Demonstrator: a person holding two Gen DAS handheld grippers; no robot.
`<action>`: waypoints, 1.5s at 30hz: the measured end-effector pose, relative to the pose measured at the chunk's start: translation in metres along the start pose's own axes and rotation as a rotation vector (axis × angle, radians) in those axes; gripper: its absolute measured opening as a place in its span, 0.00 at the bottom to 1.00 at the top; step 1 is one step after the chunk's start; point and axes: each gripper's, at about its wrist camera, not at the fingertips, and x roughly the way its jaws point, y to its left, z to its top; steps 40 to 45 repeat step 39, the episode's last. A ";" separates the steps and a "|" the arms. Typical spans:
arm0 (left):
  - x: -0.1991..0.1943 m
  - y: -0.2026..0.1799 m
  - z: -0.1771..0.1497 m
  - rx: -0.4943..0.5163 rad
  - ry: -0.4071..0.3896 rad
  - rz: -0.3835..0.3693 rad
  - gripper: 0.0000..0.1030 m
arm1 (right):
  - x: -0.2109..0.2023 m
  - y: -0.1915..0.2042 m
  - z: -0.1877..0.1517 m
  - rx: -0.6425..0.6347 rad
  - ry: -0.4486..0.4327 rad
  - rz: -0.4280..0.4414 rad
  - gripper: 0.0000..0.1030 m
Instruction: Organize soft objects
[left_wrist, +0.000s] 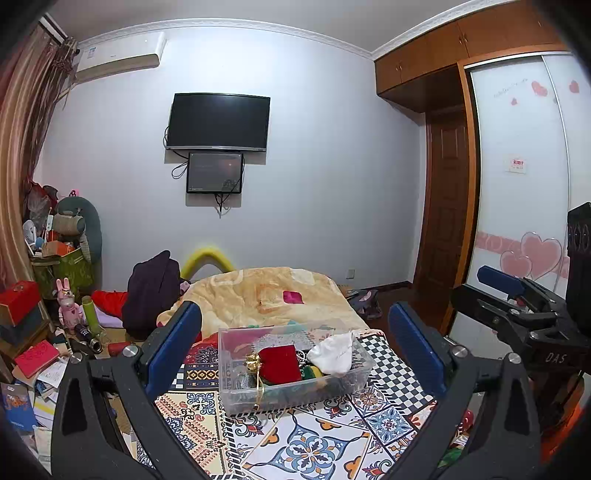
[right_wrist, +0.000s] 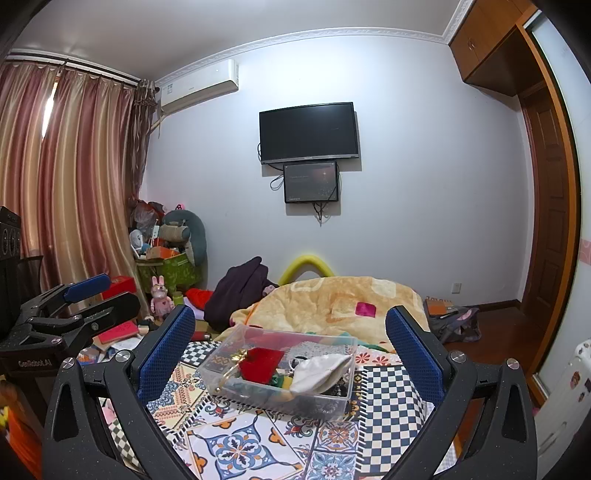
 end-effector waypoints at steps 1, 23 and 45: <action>0.000 0.000 0.000 0.000 -0.001 0.001 1.00 | 0.000 0.000 0.000 0.000 -0.001 -0.001 1.00; 0.000 0.001 0.002 -0.013 0.007 -0.016 1.00 | 0.000 -0.002 0.001 -0.001 -0.001 -0.005 1.00; 0.000 -0.001 -0.002 -0.009 0.012 -0.021 1.00 | 0.004 0.000 -0.002 -0.010 0.016 -0.012 1.00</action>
